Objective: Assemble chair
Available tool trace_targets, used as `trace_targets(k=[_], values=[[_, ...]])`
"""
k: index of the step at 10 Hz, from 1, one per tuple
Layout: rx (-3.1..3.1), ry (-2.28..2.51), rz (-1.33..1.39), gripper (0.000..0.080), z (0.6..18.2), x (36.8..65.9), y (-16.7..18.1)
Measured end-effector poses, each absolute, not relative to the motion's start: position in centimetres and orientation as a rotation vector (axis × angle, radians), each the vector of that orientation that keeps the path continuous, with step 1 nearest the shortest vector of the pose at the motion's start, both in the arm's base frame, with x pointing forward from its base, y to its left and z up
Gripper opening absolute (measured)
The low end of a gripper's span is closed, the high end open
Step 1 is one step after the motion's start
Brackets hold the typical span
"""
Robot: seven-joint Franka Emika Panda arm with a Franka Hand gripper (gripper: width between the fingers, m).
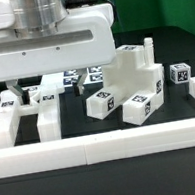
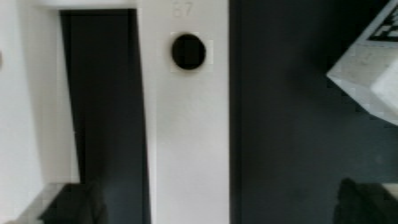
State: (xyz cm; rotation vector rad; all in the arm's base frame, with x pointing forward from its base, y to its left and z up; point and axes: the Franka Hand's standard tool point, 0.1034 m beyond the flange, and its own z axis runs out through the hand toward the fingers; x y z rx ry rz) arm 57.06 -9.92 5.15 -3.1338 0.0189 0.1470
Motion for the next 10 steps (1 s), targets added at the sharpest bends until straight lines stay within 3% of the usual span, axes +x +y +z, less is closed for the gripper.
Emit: trace_targets(k=[2,6,10], values=[[-3.121,0.031,0.156,0.0649,4.9,56.8,-10.0],[-3.059,0.098,0.259,0.0649,1.8,55.1,-11.2],[-3.076,0.104,0.247,0.0649,0.8,55.3,-11.2]])
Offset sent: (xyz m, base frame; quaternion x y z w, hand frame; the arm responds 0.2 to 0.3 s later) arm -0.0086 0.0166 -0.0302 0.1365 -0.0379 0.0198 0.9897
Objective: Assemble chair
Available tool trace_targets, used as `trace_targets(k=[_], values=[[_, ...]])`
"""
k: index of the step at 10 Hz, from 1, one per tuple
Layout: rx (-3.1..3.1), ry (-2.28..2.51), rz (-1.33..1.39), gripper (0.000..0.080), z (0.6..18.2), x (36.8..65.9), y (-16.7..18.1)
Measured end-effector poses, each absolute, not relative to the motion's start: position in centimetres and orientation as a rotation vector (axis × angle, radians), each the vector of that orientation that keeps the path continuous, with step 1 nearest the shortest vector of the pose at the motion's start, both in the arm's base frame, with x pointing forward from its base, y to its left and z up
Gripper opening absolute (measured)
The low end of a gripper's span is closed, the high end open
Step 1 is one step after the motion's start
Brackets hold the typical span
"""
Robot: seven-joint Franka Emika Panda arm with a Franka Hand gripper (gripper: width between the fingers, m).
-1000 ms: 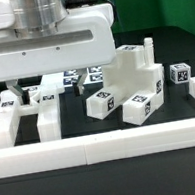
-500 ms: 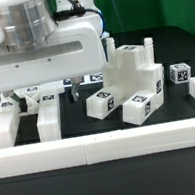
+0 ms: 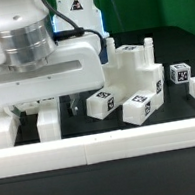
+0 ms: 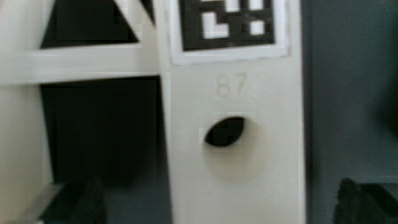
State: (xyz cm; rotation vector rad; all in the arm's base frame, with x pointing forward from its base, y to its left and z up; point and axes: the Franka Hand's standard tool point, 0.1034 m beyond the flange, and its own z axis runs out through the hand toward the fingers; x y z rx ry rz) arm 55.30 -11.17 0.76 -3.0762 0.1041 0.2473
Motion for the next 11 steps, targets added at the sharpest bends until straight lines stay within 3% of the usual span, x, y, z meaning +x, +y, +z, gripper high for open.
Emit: trace_targets(k=[5,7,8,9,11], values=[[-3.078,0.107,0.243,0.0649,0.44,55.60,-10.63],[-3.079,0.107,0.243,0.0376,0.40,55.52,-10.70],[-3.079,0.108,0.244,0.0376,0.40,55.50,-10.74],[-3.079,0.108,0.243,0.0282,0.41,55.51,-10.74],[-3.079,0.107,0.243,0.0282,0.52,55.54,-10.71]])
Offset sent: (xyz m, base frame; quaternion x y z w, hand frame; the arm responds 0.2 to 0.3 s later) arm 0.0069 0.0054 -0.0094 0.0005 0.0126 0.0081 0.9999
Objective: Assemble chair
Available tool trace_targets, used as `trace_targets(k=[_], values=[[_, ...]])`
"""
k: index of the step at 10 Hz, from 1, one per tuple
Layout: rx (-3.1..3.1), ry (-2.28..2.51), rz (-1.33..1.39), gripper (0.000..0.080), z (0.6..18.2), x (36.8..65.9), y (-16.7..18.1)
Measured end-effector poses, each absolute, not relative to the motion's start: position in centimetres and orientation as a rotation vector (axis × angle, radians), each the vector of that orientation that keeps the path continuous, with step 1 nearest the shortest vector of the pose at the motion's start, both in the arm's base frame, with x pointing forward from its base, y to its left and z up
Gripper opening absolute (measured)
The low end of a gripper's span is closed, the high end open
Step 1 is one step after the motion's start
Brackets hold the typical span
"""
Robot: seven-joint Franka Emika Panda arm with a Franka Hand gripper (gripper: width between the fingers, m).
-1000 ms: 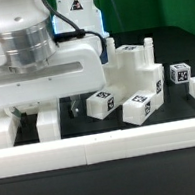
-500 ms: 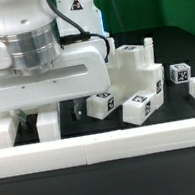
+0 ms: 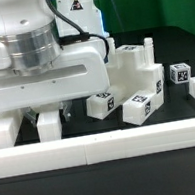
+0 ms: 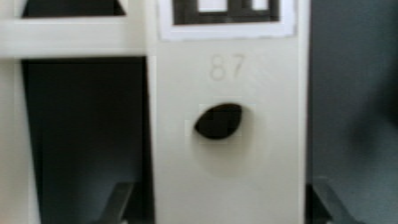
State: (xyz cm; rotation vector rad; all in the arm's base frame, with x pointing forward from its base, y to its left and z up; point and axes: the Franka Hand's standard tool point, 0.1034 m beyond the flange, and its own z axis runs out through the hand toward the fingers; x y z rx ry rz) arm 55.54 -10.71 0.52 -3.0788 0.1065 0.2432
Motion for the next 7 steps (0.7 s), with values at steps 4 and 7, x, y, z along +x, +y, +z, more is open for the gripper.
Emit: trace_targets(k=[4,7], values=[[-3.050,0.087,0.222,0.0282,4.8,54.6,-11.2],[-3.043,0.106,0.168,0.0284,8.6,53.5,-10.7]])
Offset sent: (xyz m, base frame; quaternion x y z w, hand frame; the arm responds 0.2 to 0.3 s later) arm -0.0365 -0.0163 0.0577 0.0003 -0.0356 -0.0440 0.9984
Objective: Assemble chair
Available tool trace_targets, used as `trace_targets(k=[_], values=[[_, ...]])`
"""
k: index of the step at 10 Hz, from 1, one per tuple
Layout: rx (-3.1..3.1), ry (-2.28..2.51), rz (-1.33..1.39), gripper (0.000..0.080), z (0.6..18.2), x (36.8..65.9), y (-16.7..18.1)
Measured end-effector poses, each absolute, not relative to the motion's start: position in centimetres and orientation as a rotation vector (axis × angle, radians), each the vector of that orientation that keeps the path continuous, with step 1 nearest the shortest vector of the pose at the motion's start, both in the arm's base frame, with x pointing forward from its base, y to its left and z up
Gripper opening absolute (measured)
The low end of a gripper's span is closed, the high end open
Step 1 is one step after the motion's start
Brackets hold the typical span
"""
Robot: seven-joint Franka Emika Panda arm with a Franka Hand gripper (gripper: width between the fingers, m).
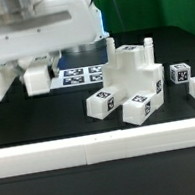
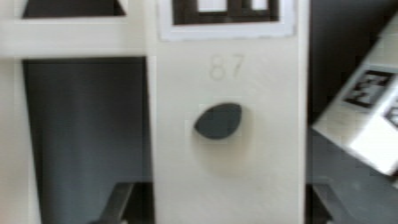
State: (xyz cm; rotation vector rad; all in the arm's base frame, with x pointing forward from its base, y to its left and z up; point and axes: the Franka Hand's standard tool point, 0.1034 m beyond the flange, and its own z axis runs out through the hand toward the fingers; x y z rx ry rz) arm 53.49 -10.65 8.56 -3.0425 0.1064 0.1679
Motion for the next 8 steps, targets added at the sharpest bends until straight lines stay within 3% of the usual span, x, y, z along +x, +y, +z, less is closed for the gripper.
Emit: trace_targets(k=[3,8], values=[[-3.034,0.176,0.129,0.0284,11.7,52.7,-7.6],[-2.992,0.519,0.168,0.0284,10.9,52.1,-8.0]])
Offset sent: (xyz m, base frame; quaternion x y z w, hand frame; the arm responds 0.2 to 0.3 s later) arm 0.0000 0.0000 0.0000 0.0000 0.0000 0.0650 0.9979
